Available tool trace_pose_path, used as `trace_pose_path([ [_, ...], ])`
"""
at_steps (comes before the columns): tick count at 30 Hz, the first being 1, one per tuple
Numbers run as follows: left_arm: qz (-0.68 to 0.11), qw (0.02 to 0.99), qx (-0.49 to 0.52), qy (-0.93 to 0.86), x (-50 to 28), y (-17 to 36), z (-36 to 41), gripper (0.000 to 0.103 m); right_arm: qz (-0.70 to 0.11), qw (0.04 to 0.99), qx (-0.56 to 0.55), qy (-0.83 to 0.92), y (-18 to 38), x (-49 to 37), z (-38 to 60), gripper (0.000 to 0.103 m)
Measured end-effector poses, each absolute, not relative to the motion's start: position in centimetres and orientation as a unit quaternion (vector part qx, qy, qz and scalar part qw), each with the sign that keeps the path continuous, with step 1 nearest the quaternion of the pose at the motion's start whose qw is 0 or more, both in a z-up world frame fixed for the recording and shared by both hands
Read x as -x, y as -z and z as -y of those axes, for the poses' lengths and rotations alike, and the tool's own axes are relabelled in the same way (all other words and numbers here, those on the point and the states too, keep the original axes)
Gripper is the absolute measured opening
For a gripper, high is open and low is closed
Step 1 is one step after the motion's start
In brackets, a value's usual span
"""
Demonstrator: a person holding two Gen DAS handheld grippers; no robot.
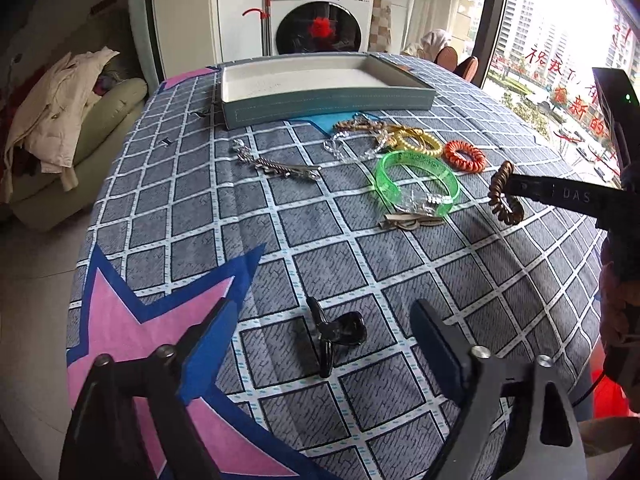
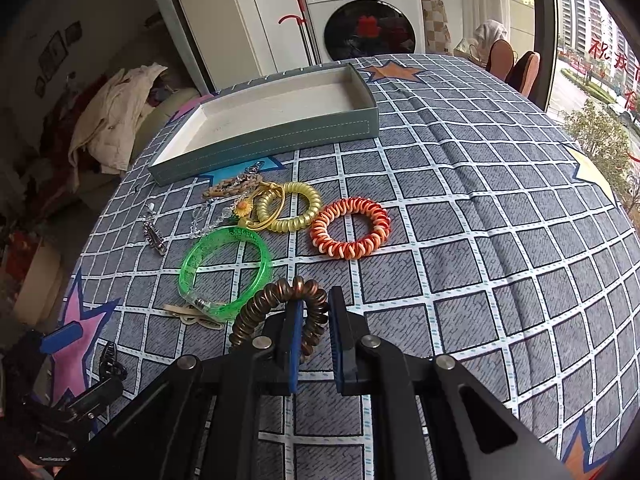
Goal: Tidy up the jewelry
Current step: 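Carry the claw clip and brown coil tie over the teal tray with both tools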
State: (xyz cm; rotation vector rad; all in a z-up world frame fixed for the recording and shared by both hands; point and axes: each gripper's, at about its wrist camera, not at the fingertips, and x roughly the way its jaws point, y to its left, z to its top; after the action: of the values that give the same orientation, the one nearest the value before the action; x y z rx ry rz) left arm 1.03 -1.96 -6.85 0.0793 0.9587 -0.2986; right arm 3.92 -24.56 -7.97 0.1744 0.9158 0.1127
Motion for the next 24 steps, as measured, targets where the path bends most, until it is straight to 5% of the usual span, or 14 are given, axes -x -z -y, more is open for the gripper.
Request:
trace_pose_path([
  [4, -0.461, 0.874, -0.042, 0.146, -1.5, 8.0, 2.4, 0.044, -0.439, 0.893, -0.085, -0.056, 7.7, -3.8, 24.5, 0.014],
  [12, -0.466, 0.870, 0.011, 0.161, -3.7, 8.5, 1.5, 0.044, -0.430, 0.897, -0.085, -0.061, 6.7, -4.4, 24.6, 0.014],
  [24, -0.415, 0.894, 0.014, 0.170, -11.5, 1.0, 1.7, 0.044, -0.416, 0.902, -0.087, -0.080, 3.0, -10.6, 25.0, 0.014],
])
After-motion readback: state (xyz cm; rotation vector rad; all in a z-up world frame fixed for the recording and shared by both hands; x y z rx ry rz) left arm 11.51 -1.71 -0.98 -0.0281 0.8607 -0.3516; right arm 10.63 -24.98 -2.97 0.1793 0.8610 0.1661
